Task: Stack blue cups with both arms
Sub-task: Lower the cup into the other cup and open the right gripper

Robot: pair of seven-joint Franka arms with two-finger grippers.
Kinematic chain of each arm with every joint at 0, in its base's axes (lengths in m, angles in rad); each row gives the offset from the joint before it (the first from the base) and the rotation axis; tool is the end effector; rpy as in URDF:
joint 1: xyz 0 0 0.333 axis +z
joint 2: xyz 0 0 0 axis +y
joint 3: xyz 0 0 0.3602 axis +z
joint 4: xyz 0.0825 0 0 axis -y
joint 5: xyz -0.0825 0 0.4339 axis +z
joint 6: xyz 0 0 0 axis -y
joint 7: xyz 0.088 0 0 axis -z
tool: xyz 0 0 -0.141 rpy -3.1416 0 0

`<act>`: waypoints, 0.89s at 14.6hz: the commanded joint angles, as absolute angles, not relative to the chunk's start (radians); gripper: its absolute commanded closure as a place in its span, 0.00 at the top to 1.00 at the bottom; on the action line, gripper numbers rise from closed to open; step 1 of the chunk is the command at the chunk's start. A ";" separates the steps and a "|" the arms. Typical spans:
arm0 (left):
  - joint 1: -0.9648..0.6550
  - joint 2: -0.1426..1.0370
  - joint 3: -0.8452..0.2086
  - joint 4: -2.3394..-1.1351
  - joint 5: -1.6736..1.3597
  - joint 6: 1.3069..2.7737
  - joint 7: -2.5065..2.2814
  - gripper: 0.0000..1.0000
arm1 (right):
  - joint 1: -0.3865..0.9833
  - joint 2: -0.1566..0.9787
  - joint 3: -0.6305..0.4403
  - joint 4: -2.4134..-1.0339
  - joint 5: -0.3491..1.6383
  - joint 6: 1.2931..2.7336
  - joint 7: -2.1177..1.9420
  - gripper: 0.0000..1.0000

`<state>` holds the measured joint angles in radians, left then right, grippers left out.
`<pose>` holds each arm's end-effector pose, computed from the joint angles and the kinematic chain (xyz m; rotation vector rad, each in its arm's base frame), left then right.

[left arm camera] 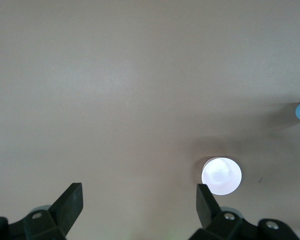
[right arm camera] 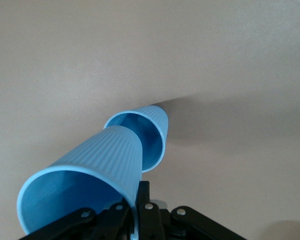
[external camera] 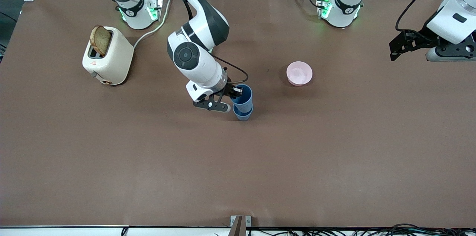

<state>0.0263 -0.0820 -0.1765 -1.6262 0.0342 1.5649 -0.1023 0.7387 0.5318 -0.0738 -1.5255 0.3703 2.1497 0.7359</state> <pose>0.5692 -0.0856 0.6530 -3.0947 0.0726 -0.0393 0.5919 0.5067 0.3436 -2.8389 0.3542 0.1580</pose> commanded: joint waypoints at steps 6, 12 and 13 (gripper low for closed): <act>0.031 -0.110 -0.187 -1.637 0.020 1.549 -0.103 1.00 | 0.749 0.584 -0.087 -1.519 0.373 2.172 0.747 0.03; 0.028 -0.095 -0.187 -1.583 0.026 1.523 -0.104 1.00 | 0.738 0.581 -0.092 -1.513 0.370 2.177 0.742 0.92; 0.029 -0.094 -0.186 -1.583 0.028 1.523 -0.103 1.00 | 0.732 0.568 -0.097 -1.516 0.370 2.171 0.741 0.97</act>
<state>0.0242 -0.0890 -0.1812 -1.5986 0.0342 1.5461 -0.1024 0.7384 0.5884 -0.0875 -1.5184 0.3698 2.1793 0.7358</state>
